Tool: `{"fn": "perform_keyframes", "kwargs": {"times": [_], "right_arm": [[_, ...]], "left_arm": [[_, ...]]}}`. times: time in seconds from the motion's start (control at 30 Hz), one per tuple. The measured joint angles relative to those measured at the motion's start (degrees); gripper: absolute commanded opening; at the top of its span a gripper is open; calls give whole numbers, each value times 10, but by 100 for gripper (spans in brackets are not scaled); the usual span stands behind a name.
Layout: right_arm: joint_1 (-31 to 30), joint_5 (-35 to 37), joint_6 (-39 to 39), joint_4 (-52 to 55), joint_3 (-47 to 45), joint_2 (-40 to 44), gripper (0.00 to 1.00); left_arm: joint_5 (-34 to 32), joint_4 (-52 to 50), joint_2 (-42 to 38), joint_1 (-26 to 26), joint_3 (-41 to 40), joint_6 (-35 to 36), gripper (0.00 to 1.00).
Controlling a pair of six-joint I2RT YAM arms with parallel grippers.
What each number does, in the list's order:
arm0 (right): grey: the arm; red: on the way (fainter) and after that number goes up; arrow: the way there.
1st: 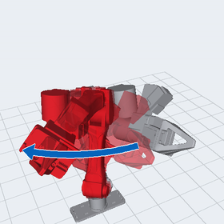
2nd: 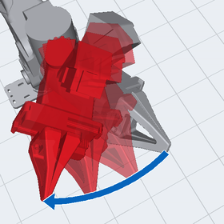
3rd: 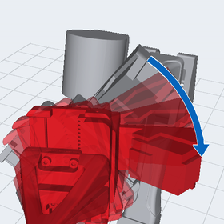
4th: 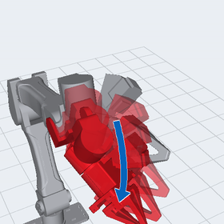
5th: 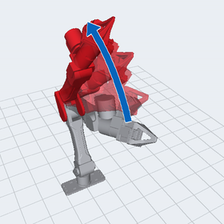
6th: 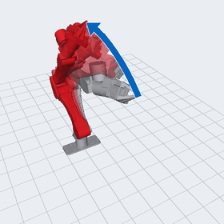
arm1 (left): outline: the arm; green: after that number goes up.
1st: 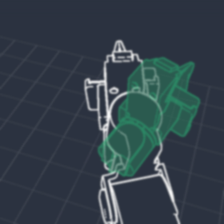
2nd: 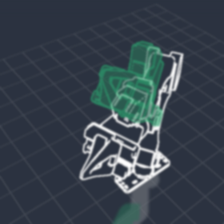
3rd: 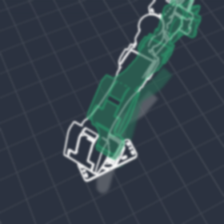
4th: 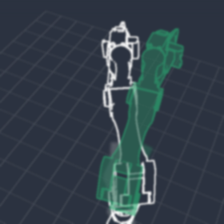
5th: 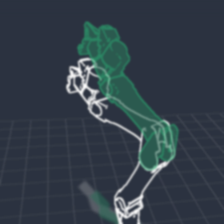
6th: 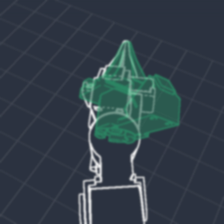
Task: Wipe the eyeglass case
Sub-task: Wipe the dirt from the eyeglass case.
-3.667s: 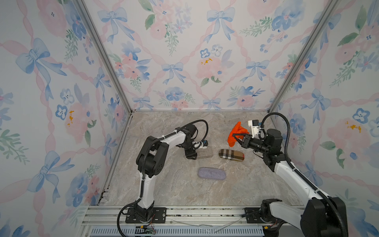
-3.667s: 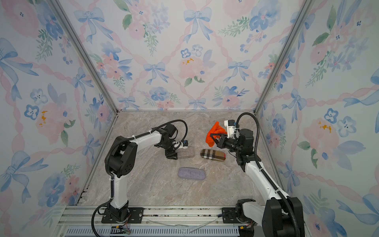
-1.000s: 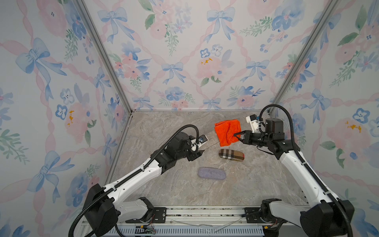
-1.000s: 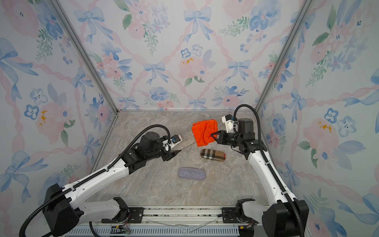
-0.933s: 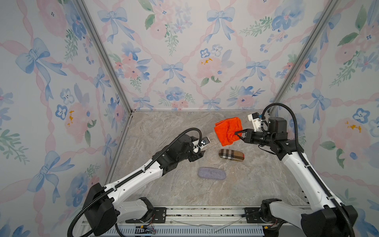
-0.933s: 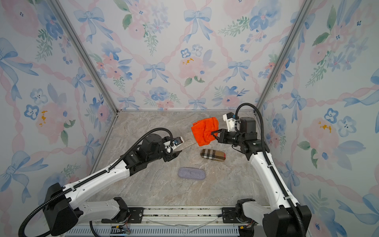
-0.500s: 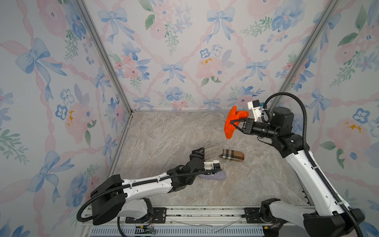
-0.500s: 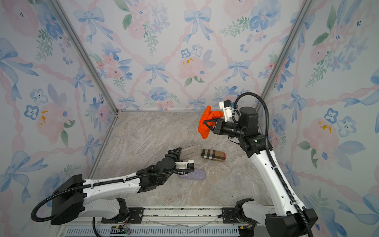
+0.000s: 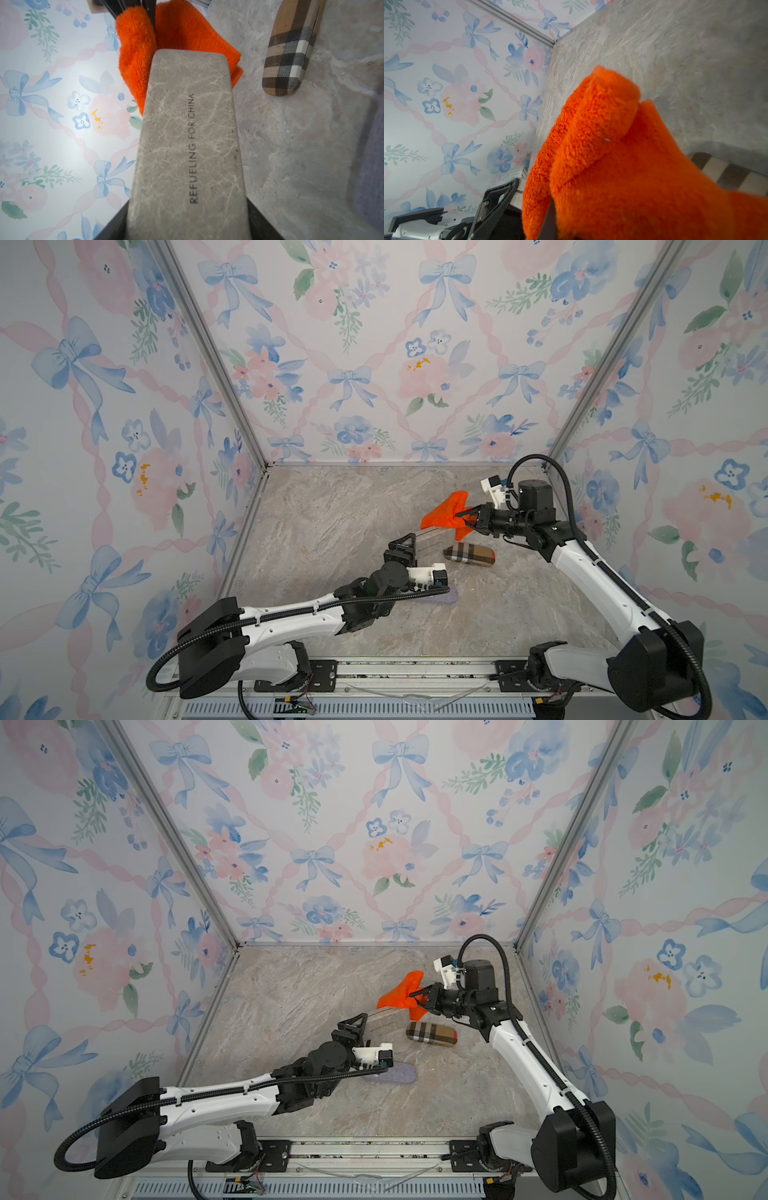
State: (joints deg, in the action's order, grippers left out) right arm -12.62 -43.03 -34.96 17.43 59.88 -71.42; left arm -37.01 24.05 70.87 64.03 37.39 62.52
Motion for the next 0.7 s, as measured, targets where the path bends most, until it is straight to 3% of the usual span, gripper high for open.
{"fn": "perform_keyframes", "kwargs": {"times": [0.4,0.57,0.7], "right_arm": [[-133,4,-24,-39,24,-24,0],[-122,7,17,18,49,-25,0],[-73,6,69,83,52,-10,0]], "left_arm": [[-1,10,0,1,0,5,26],[0,16,0,1,0,5,27],[0,10,1,1,-2,9,27]]}}
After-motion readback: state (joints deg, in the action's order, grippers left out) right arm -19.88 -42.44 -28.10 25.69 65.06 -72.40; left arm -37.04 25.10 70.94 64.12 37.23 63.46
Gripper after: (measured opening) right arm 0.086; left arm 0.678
